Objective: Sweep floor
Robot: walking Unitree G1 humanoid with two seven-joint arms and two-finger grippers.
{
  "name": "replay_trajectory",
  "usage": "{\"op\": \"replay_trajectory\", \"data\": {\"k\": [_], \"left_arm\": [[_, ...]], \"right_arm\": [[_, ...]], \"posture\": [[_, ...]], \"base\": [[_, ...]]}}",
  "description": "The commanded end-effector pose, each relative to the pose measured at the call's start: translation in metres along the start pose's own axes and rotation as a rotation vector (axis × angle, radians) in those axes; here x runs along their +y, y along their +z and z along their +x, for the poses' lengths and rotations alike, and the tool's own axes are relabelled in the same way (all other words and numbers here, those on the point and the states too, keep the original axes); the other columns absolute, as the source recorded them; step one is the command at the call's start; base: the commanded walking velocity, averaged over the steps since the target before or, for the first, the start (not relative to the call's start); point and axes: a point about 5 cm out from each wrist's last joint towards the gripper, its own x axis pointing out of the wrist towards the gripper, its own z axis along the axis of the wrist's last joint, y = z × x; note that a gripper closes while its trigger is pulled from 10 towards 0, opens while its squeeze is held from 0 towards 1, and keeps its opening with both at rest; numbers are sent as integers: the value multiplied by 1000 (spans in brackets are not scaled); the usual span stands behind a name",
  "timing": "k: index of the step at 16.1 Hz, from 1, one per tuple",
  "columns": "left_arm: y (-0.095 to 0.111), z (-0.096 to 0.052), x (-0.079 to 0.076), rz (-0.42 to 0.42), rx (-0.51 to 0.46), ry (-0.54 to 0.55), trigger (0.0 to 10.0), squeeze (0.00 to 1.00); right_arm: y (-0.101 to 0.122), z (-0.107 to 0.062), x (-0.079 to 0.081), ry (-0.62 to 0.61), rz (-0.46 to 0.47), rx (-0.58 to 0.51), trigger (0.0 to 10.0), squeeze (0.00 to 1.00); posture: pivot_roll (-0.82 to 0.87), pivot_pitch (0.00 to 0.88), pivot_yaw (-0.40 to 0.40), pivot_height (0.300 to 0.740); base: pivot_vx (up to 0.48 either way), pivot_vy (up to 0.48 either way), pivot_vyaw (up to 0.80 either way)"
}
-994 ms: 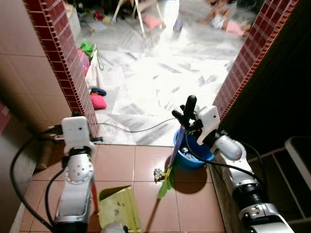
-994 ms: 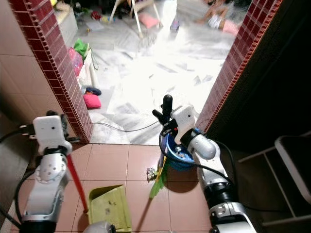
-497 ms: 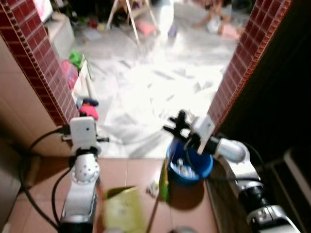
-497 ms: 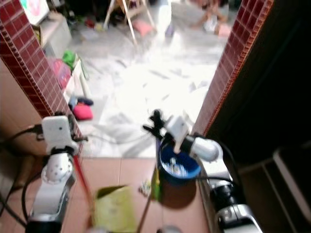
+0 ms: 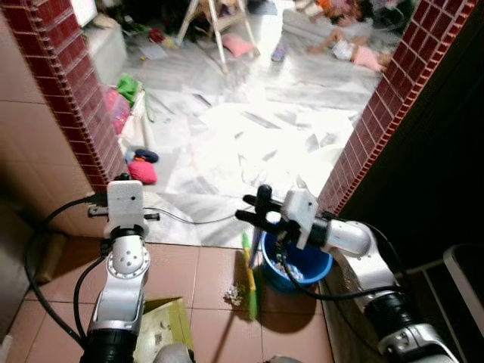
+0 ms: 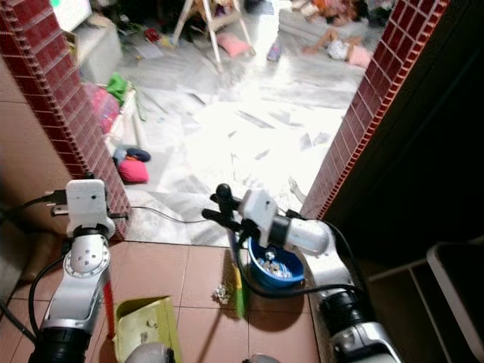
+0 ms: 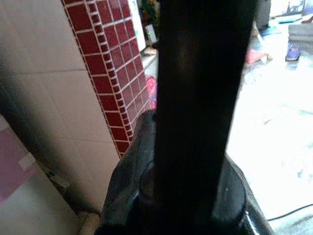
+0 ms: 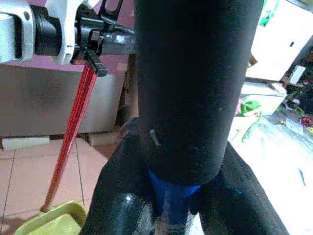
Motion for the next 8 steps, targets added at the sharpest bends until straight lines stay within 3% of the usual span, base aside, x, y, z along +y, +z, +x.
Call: {"op": "replay_trajectory", "data": {"k": [1, 4, 8], "left_arm": [[16, 7, -9, 0, -87, -20, 10000, 0], [13, 19, -19, 11, -117, -19, 10000, 0], [9, 34, -39, -36, -73, -27, 10000, 0]], "right_arm": [[11, -2, -6, -13, -40, -32, 10000, 0], [15, -5, 0, 2, -25, -35, 10000, 0], [22, -26, 0, -73, -22, -19, 10000, 0]], "posture": [[9, 0, -52, 740], [-33, 0, -62, 740], [-121, 0, -72, 740]], "base": [[0, 0, 0], [0, 0, 0], [0, 0, 0]]}}
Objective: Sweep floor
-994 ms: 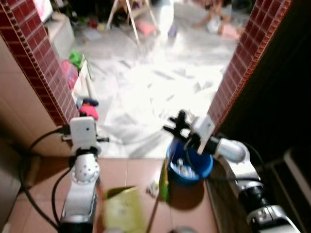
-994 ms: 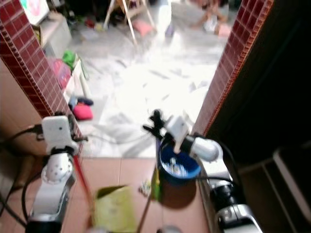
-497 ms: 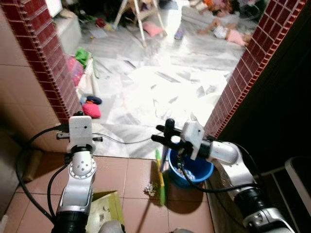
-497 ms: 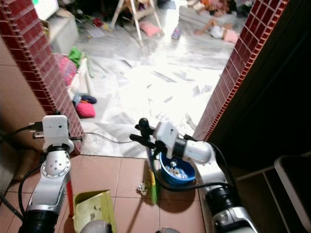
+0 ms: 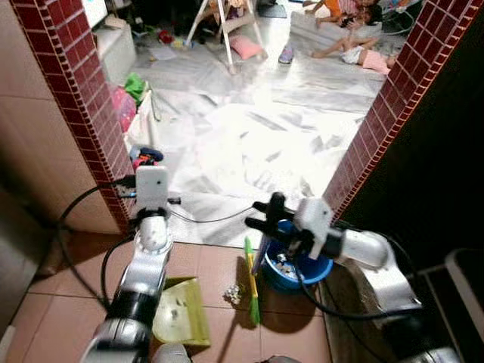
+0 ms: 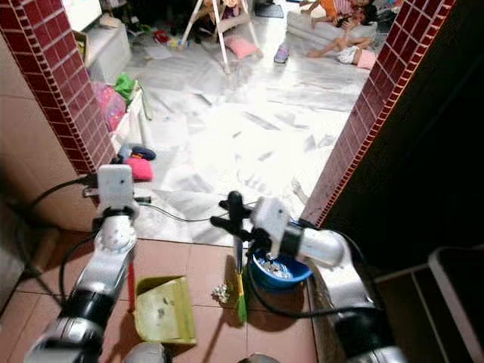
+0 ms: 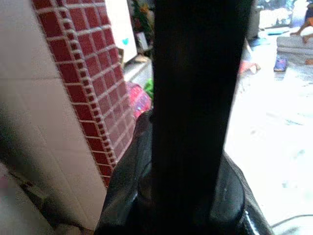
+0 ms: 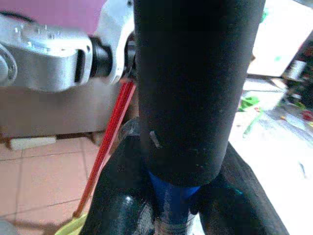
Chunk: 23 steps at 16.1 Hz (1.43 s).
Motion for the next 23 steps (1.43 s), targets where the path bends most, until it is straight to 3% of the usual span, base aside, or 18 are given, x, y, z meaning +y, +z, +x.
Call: {"op": "replay_trajectory", "data": {"k": [1, 4, 7, 11, 15, 17, 19, 20, 21, 23], "left_arm": [[8, 5, -6, -22, -33, -4, 10000, 0], [5, 11, -18, -58, -9, -51, 10000, 0], [6, 17, -23, -64, 0, -58, 10000, 0], [7, 20, -27, -80, -3, -62, 10000, 0], [6, 20, -29, -87, -2, -66, 10000, 0], [6, 20, -30, -88, -1, -66, 10000, 0], [6, 21, -29, -85, 1, -70, 10000, 0], [5, 22, -29, -79, 9, -88, 10000, 0], [5, 22, -30, -72, 14, -104, 10000, 0], [5, 22, -36, -55, 25, -182, 10000, 0]], "right_arm": [[14, -7, -11, -59, -41, -27, 10000, 0], [19, -13, -11, -125, 29, -32, 10000, 0], [29, -18, -9, -129, 221, -59, 10000, 0], [46, -31, -10, -39, 445, -97, 10000, 0], [63, -34, -12, 46, 574, -142, 10000, 0], [73, -37, -19, 66, 586, -152, 10000, 0], [85, -35, -32, 50, 515, -155, 10000, 0], [94, -32, -43, 23, 413, -153, 10000, 0], [97, -31, -47, 17, 378, -148, 10000, 0], [100, -30, -54, 19, 208, -64, 10000, 0]], "posture": [[-137, 4, -71, 740], [-187, 18, -64, 740], [-210, 20, -62, 740], [-238, 5, -66, 740], [-240, 0, -66, 740], [-240, 0, -66, 740], [-243, 0, -62, 740], [-241, 0, -59, 740], [-241, 0, -58, 740], [-235, 0, -54, 740]], "base": [[0, 0, 0], [0, 0, 0], [0, 0, 0], [0, 0, 0], [0, 0, 0], [0, 0, 0], [0, 0, 0], [0, 0, 0], [0, 0, 0], [0, 0, 0]]}}
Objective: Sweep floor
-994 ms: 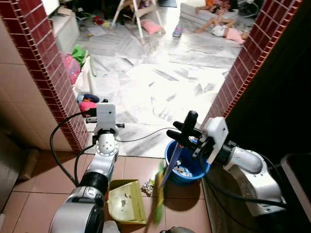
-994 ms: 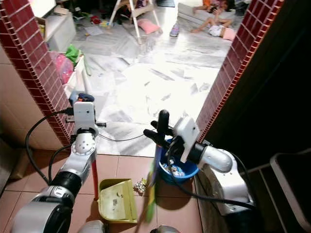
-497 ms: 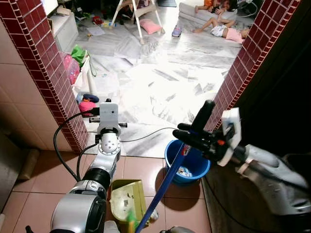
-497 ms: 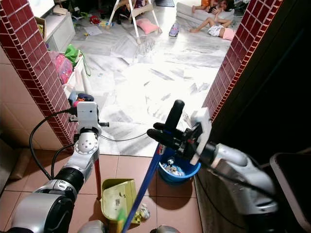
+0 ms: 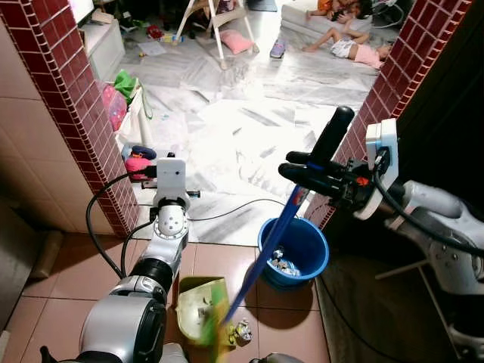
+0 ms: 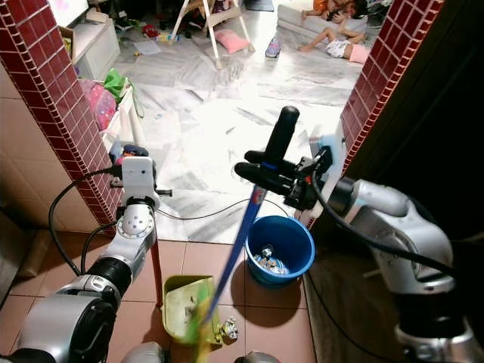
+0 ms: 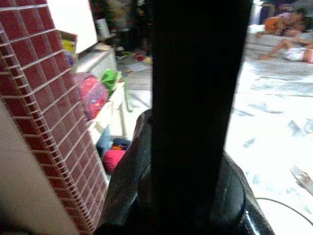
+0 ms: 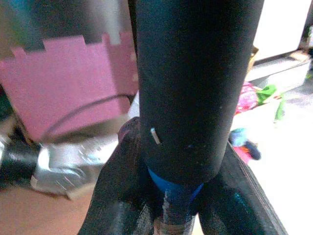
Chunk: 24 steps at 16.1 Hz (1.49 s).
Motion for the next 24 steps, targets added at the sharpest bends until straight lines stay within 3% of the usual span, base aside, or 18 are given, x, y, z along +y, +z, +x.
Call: {"op": "replay_trajectory", "data": {"k": [1, 5, 8, 15, 20, 24], "left_arm": [[4, 3, -8, 22, 9, -61, 10000, 0], [-8, -2, -16, 66, 72, -221, 10000, 0], [-10, -3, -17, 66, 83, -219, 10000, 0], [-8, -5, -29, 34, 99, -201, 10000, 0], [-6, -5, -36, -18, 113, -187, 10000, 0], [-5, -4, -35, -53, 130, -159, 10000, 0]], "right_arm": [[13, -1, -4, -9, -122, 9, 10000, 0], [-10, -1, -6, -30, -205, 133, 10000, 0], [-28, 1, -5, -75, -218, 173, 10000, 0], [-59, 16, -6, -364, -159, 55, 10000, 0], [-50, 47, -11, -450, -29, -80, 10000, 0], [-30, 42, -28, -515, 48, -146, 10000, 0]], "posture": [[-235, 0, -54, 740], [-216, 0, -47, 740], [-213, 0, -48, 740], [-211, 11, -55, 740], [-206, 9, -56, 740], [-215, 0, -63, 740]], "base": [[0, 0, 0], [0, 0, 0], [0, 0, 0], [0, 0, 0], [0, 0, 0], [0, 0, 0]]}}
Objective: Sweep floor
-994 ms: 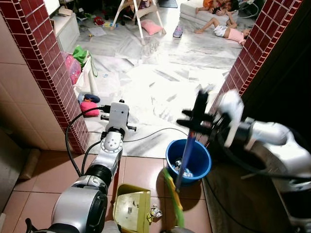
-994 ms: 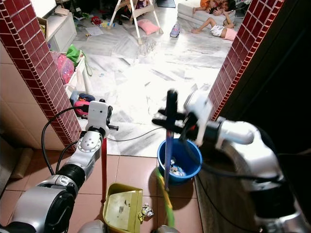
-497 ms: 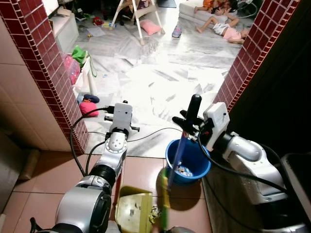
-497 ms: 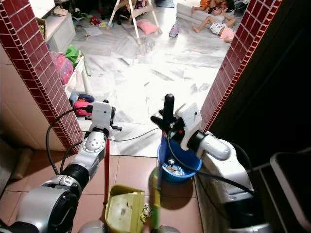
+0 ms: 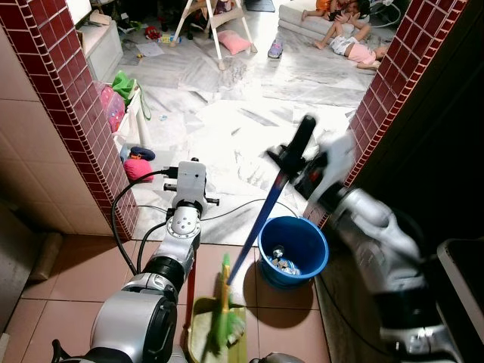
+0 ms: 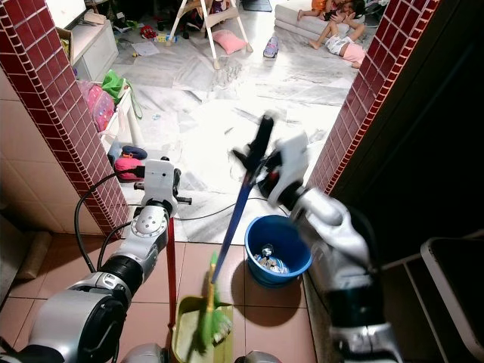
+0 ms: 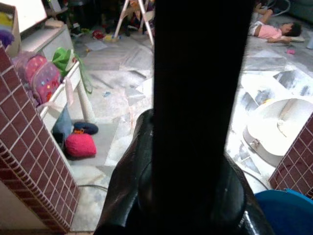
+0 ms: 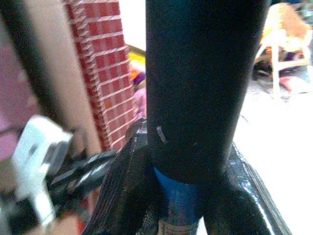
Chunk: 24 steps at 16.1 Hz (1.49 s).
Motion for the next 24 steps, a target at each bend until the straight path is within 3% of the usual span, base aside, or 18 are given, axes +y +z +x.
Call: {"op": "replay_trajectory", "data": {"k": [1, 4, 5, 7, 13, 16, 17, 20, 22, 24], "left_arm": [[2, 2, -5, -43, 23, -2, 10000, 0], [3, 3, -4, -128, 21, 21, 10000, 0], [4, 3, 0, -216, 23, 38, 10000, 0], [4, 4, 1, -252, 21, 43, 10000, 0], [11, 6, -2, -319, -1, 33, 10000, 0], [14, 7, -4, -360, -18, 17, 10000, 0], [14, 7, -3, -362, -17, 18, 10000, 0], [14, 8, -1, -360, -20, 18, 10000, 0], [16, 9, 10, -340, -39, 34, 10000, 0], [18, 10, 19, -326, -58, 58, 10000, 0]], "right_arm": [[16, 1, -6, -23, 33, -53, 10000, 0], [26, 1, -10, -31, 94, -67, 10000, 0], [33, 2, -10, -9, 89, -76, 10000, 0], [41, 2, -11, 6, 72, -93, 10000, 0], [83, 5, -18, -8, -116, -289, 10000, 0], [97, 5, -21, -35, -248, -334, 10000, 0], [105, 5, -21, -31, -350, -348, 10000, 0], [94, 2, -24, -16, -418, -305, 10000, 0], [67, -7, -29, 6, -403, -239, 10000, 0], [52, -11, -30, 10, -398, -210, 10000, 0]], "posture": [[-222, 0, -63, 740], [-231, 0, -62, 740], [-244, 0, -61, 740], [-254, 0, -63, 740], [-272, 0, -75, 740], [-273, 0, -78, 740], [-272, 0, -78, 740], [-249, 0, -76, 740], [-223, 0, -68, 740], [-208, 0, -62, 740]], "base": [[0, 0, 0], [0, 0, 0], [0, 0, 0], [0, 0, 0], [0, 0, 0], [0, 0, 0], [0, 0, 0], [0, 0, 0], [0, 0, 0], [0, 0, 0]]}}
